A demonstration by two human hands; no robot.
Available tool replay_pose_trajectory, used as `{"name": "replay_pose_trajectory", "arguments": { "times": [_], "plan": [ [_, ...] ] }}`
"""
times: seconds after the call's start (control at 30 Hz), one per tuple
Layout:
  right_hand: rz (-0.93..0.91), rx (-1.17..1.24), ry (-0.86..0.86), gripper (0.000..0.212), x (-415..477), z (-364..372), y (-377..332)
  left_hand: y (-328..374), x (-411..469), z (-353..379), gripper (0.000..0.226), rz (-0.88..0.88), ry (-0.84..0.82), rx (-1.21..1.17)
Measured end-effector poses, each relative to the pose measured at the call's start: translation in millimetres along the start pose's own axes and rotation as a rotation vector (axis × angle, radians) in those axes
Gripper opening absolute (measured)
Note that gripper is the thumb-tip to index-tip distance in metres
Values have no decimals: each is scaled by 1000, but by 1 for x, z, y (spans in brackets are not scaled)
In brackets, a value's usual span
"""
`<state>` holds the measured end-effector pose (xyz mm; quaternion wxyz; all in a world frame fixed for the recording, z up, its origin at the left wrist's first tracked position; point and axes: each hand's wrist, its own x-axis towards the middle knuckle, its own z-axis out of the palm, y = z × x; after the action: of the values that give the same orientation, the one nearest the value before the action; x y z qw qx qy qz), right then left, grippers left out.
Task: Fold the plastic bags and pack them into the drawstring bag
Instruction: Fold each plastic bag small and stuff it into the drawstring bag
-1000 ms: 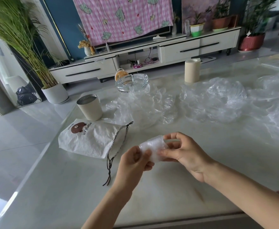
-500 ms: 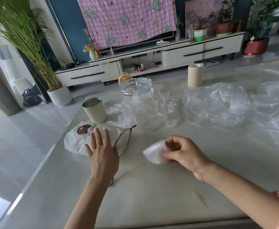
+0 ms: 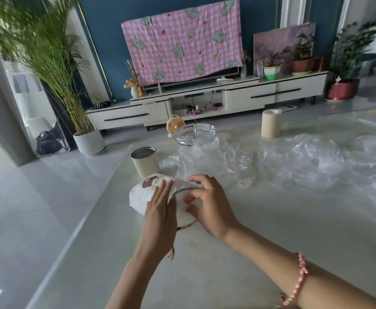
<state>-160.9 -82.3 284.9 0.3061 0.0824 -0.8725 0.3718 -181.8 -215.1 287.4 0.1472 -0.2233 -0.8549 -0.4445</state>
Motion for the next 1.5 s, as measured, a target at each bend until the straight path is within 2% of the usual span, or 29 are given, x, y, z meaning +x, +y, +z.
{"name": "replay_pose_trajectory", "arguments": {
  "times": [0.03, 0.1, 0.17, 0.23, 0.3, 0.37, 0.47, 0.53, 0.6, 0.7, 0.73, 0.8, 0.87, 1.0, 1.13, 1.27, 1.37, 1.4, 1.47, 1.5],
  "plan": [
    [-9, -22, 6, 8, 3, 6, -4, 1, -3, 2, 41, 1, -26, -38],
    [-18, -88, 55, 23, 10, 18, -13, -2, -5, 2, 37, 13, -96, -70],
    [-42, -154, 156, 28, 15, 26, -16, -8, -2, 1, 41, 29, -119, -65],
    [29, -115, 210, 18, 18, 29, -23, -13, -1, -5, 42, 24, -106, -66],
    [183, -26, 219, 24, 22, 29, -26, -10, -3, -8, 43, 41, -95, -2],
    [304, -121, 149, 28, 30, 31, -23, -10, -9, -7, 46, 63, -136, 106],
    [543, -218, -19, 2, 39, 36, -11, -13, -15, -1, 64, 160, -175, 376],
    [713, -12, -59, 16, 40, 38, -11, -17, -19, -4, 61, 238, -212, 495],
    [766, 164, -161, 28, 37, 32, -13, -19, -25, -1, 82, 265, -227, 623],
    [729, 117, -356, 16, 27, 12, -24, -14, -36, 2, 92, 214, -273, 650],
    [709, 94, -392, 22, 26, 5, -22, -11, -40, 3, 91, 201, -295, 637],
    [719, 76, -416, 35, 23, -10, -12, -9, -42, 11, 77, 186, -324, 724],
    [731, 33, -399, 32, 24, -29, -7, -9, -42, 13, 70, 139, -364, 784],
    [747, -30, -439, 16, 32, -73, 6, -26, -32, 8, 74, 53, -272, 811],
    [731, -175, -610, 12, 43, -92, 21, -47, -17, -6, 71, -61, -237, 897],
    [535, -516, -689, 26, 61, -81, 41, -65, -1, -13, 69, -155, -206, 943],
    [373, -786, -742, 44, 83, -68, 74, -74, 21, 4, 62, -114, -62, 828],
    [346, -826, -769, 48, 82, -65, 77, -77, 19, 4, 58, -87, -80, 773],
    [357, -845, -842, 52, 84, -59, 85, -69, 20, 11, 67, -58, -49, 646],
    [363, -856, -893, 53, 91, -58, 94, -67, 27, 22, 67, 12, 57, 598]
  ]
}}
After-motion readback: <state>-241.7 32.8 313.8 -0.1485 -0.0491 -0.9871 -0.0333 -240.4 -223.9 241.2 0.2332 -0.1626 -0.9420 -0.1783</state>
